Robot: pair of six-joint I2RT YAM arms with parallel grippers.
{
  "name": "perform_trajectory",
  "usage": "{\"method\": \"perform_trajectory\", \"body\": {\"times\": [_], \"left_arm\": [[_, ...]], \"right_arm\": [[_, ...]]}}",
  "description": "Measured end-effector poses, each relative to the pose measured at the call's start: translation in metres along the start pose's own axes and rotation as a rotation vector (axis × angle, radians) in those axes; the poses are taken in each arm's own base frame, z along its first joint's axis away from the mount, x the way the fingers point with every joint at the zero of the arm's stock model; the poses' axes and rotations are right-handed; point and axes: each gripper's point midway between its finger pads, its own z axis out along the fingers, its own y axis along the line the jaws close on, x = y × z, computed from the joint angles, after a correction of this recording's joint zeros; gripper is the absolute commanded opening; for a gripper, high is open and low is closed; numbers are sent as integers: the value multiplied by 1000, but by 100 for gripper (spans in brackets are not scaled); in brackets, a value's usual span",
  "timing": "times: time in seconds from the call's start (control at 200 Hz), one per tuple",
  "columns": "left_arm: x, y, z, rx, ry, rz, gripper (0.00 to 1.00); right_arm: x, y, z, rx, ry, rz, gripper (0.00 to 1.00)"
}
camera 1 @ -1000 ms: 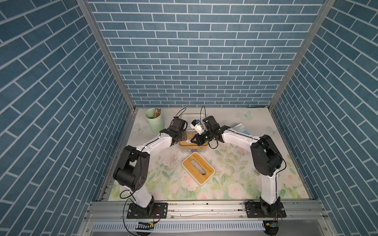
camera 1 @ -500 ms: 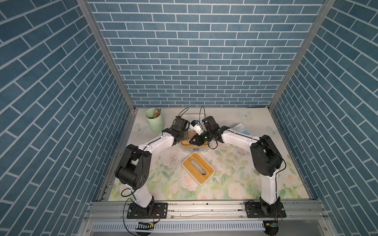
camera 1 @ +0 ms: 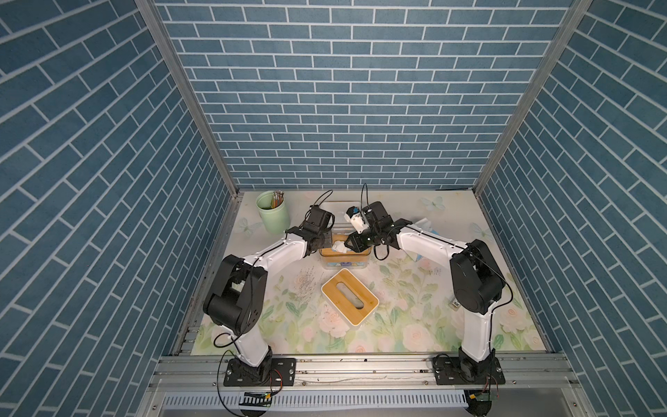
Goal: Put the tissue paper into the tissue box
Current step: Pull the paper towel from the tissue box.
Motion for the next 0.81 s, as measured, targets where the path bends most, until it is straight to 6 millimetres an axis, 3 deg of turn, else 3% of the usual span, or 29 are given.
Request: {"method": "perform_trajectory", "body": {"times": [0.11, 0.34, 0.575, 0.805], "left_arm": [[-1, 0, -1, 0, 2, 6, 0], [-7, -3, -3, -7, 12, 43, 12], [-24, -12, -5, 12, -14, 53, 24], [-25, -13, -5, 15, -15, 59, 38]], "right_arm": [[4, -1, 0, 18, 15, -52, 39], [8, -6, -3, 60, 56, -198, 41], [-4, -8, -13, 125, 77, -351, 39], [-12, -10, -15, 164, 101, -433, 37]]}}
